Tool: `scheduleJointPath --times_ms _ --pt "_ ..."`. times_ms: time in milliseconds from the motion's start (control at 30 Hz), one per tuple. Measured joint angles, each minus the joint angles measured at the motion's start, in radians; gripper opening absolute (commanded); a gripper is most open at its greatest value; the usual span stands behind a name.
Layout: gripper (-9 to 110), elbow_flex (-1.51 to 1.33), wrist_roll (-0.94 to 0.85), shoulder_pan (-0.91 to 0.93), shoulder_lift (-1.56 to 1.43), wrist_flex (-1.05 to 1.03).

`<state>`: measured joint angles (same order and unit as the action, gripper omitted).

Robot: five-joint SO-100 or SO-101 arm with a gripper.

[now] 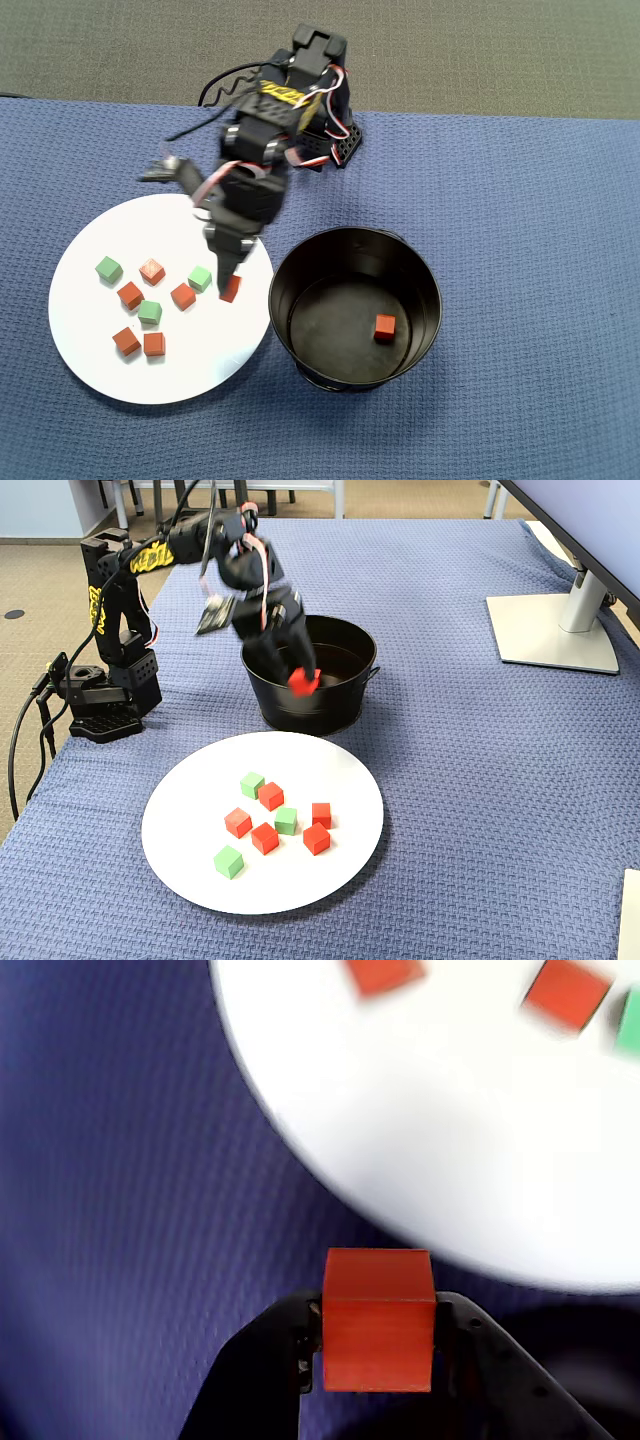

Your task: Pick up the red cubes from the white plate and place them in the black recipient

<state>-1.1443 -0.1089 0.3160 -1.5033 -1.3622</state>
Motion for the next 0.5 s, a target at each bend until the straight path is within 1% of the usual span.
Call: scheduleJointPath --times_ms 167,233,267,300,400,500 --pt "0 -0.049 0.086 -0.204 -0.051 0.000" --pt "19 -0.072 0.114 -0.288 -0.054 0.000" --pt "25 -0.083 0.121 -0.328 -0.054 -0.005" --pt "28 -0.091 0.127 -0.368 -0.054 -0.011" --pt "29 -0.089 0.138 -0.416 -0.055 -0.028" --pt "28 -0.057 0.129 -0.362 -0.055 -0.055"
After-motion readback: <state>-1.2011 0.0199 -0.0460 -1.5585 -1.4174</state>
